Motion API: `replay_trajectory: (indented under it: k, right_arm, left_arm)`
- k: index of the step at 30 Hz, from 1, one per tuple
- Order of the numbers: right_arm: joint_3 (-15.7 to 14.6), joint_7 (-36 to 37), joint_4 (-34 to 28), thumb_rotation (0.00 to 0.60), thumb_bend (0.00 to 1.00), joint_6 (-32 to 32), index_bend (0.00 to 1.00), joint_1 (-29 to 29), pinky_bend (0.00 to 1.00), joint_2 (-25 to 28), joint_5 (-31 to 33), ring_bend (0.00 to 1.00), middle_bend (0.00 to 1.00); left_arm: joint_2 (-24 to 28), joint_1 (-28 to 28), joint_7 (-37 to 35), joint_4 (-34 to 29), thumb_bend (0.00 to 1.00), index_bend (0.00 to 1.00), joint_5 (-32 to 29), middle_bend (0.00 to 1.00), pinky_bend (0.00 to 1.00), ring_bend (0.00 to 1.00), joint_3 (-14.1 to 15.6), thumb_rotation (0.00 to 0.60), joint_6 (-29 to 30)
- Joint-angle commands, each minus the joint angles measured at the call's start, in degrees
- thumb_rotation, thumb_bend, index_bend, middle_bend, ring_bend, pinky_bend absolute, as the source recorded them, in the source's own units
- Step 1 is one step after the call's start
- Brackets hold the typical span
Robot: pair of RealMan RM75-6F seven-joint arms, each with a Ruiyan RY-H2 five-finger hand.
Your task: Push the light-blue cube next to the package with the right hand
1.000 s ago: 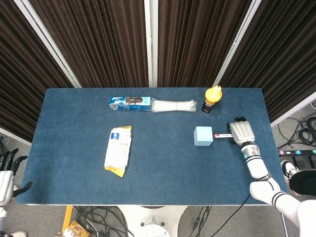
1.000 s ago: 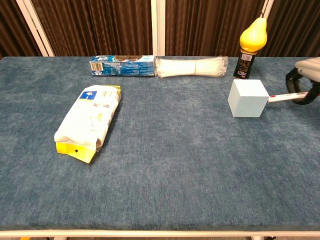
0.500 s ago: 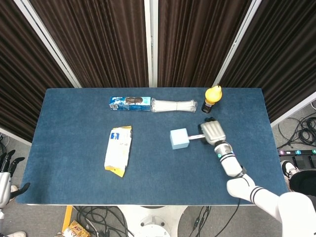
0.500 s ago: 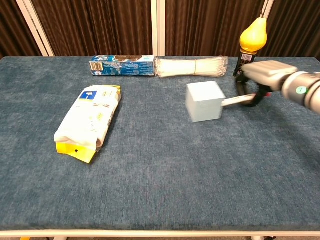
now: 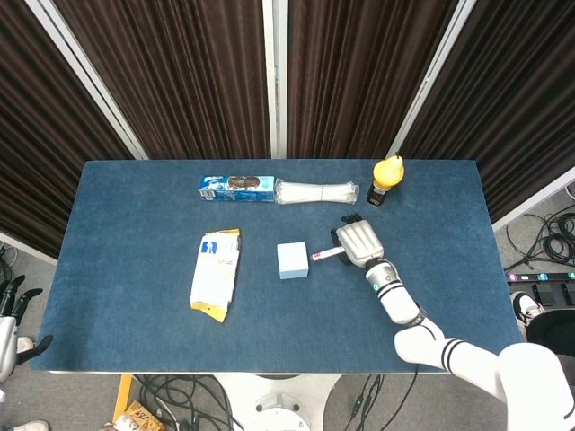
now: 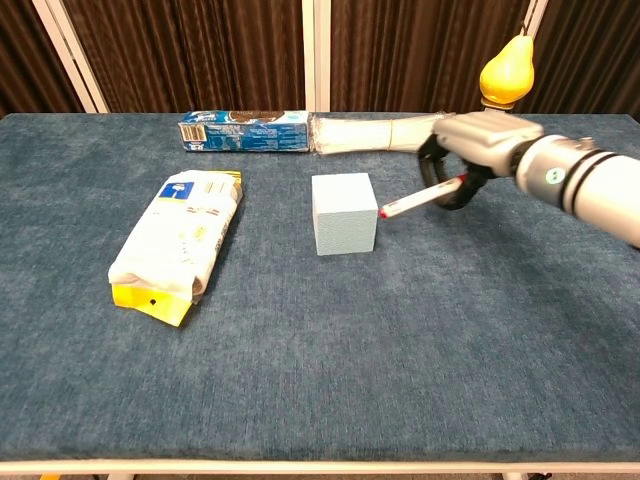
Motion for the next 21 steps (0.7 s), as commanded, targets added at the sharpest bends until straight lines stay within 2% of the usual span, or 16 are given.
replay_trajectory:
  k: [1,8,21]
  right_arm:
    - [-0.47,0.26,-1.2,0.6,0.51,0.67,0.68,-1.29,0.19,1.71,0.95,0.19,0.57]
    - [0.2,1.87,-0.94,0.6,0.51,-0.32,0.68,-0.67,0.19,0.65,2.51,0.19,0.57]
    - [2.23,-1.59,0.56,0.6,0.51,-1.38,0.69,4.82,0.19,-8.06,5.52,0.19,0.57]
  left_arm:
    - [0.11,-0.26,0.29,-0.24,0.21,0.29,0.35,0.18,0.09,0.07,-0.09,0.6,-0.05]
    - [0.56,-0.58,1.12,-1.23,0.21,0.29,0.77,0.18,0.09,0.07,-0.31,0.6,0.05]
    - [0.78,-0.08,1.2,-1.62,0.21,0.29,0.42,0.18,0.09,0.07,-0.11,0.6,0.28]
